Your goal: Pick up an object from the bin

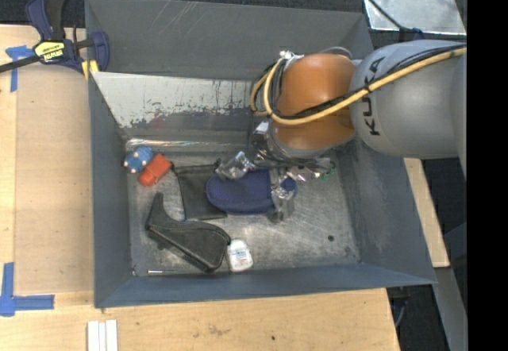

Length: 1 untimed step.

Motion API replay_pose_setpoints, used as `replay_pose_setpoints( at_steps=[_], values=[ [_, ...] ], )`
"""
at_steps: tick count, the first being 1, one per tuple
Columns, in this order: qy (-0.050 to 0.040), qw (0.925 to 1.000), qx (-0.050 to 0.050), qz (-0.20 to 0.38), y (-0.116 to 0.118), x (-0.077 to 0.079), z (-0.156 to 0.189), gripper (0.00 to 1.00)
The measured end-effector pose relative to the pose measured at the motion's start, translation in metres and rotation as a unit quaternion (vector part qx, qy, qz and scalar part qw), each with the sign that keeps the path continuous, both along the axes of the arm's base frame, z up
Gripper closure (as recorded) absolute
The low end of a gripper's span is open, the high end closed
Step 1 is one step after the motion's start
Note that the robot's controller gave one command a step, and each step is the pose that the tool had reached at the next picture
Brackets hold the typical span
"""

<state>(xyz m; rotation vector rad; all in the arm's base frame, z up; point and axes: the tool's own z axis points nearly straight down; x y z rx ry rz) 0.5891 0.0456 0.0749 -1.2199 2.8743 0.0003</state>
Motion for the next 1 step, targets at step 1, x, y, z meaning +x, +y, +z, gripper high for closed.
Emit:
replay_pose_setpoints(
  at_steps=[1],
  values=[
    [-0.0104, 0.9999, 0.004, -0.001, 0.0043, 0.0050, 0.0078, 1.00]
  ],
)
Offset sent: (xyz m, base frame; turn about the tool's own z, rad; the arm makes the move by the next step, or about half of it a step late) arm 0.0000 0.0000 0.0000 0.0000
